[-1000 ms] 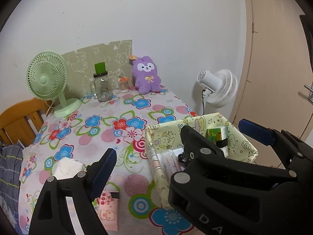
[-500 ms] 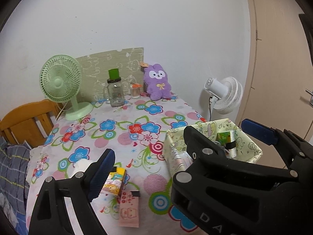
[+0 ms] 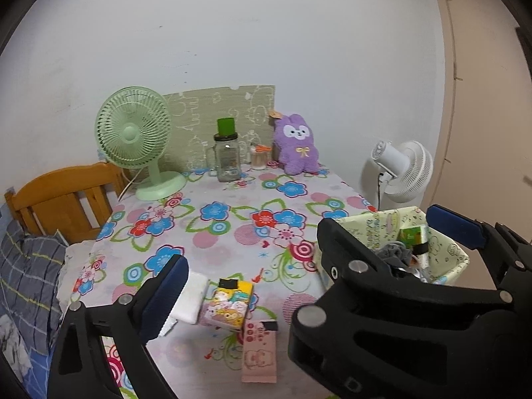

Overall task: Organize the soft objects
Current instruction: 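Move both grippers back over the remaining items on the table, then grasp the pink paper packet with the right gripper, then grasp the cartoon-printed yellow pack with the left gripper, then carry the yellow pack and pink packet in both grippers toward the paper box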

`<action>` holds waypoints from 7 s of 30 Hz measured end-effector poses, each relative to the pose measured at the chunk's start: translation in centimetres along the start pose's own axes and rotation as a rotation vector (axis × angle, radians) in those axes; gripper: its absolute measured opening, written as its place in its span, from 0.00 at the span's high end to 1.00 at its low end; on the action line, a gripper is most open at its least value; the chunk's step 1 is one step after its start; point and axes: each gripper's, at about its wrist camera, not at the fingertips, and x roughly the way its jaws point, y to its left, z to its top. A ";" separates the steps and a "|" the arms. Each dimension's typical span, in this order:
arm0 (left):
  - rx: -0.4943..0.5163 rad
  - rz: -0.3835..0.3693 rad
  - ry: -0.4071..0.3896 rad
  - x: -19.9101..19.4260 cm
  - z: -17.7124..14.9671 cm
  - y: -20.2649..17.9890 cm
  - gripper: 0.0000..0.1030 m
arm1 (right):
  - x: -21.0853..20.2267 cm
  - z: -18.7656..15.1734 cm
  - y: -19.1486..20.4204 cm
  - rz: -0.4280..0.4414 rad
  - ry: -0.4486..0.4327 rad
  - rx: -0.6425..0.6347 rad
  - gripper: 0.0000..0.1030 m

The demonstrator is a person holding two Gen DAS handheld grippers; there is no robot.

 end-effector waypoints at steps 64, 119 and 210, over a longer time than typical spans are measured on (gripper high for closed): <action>-0.098 0.084 0.320 8.9 -10.9 8.2 0.06 | 12.7 -10.5 7.5 0.149 0.383 -0.061 0.29; -0.040 -0.074 0.277 12.7 -6.2 5.7 0.35 | 15.7 -6.4 4.4 0.074 0.326 -0.030 0.58; -0.081 0.055 0.074 0.9 0.6 4.0 0.53 | 3.9 1.3 4.7 0.179 0.126 -0.068 0.58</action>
